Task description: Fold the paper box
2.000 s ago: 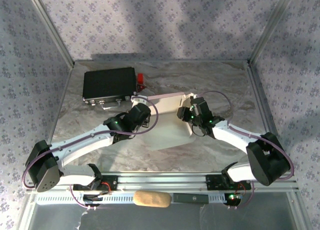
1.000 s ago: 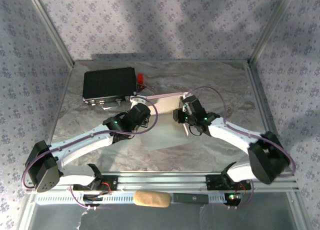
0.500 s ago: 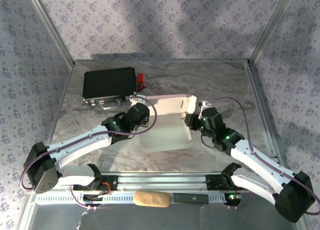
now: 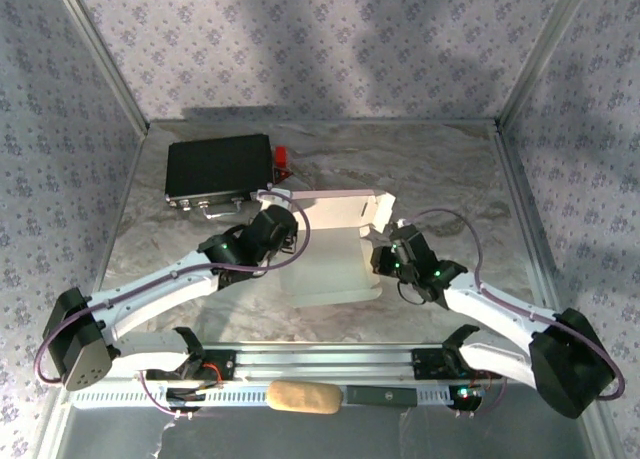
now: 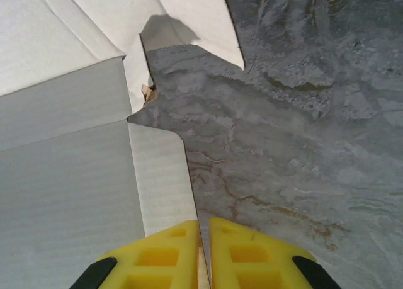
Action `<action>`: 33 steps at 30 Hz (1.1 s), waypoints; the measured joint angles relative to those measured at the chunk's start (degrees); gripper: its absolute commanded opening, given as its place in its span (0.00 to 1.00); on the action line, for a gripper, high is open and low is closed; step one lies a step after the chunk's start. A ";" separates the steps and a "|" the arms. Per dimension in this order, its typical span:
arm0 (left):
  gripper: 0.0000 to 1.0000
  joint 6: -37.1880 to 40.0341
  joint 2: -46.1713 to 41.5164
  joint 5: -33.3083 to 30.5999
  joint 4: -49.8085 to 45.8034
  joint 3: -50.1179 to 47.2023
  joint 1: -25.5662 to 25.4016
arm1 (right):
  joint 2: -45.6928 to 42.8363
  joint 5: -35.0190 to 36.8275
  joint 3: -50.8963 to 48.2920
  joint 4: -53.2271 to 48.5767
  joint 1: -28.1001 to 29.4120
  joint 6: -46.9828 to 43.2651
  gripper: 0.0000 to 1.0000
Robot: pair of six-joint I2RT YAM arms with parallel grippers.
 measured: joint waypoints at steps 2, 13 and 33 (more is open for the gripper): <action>0.00 0.11 -0.28 1.38 -0.09 -0.02 1.03 | -2.56 -0.96 0.00 -0.11 -1.25 -1.25 0.20; 0.00 7.56 -3.89 30.97 -0.31 0.04 21.57 | -12.90 -31.63 8.17 2.36 -28.26 -7.76 0.39; 0.00 19.76 2.93 56.26 -9.05 9.97 29.66 | -5.68 -58.23 15.67 11.21 -29.07 -12.26 0.33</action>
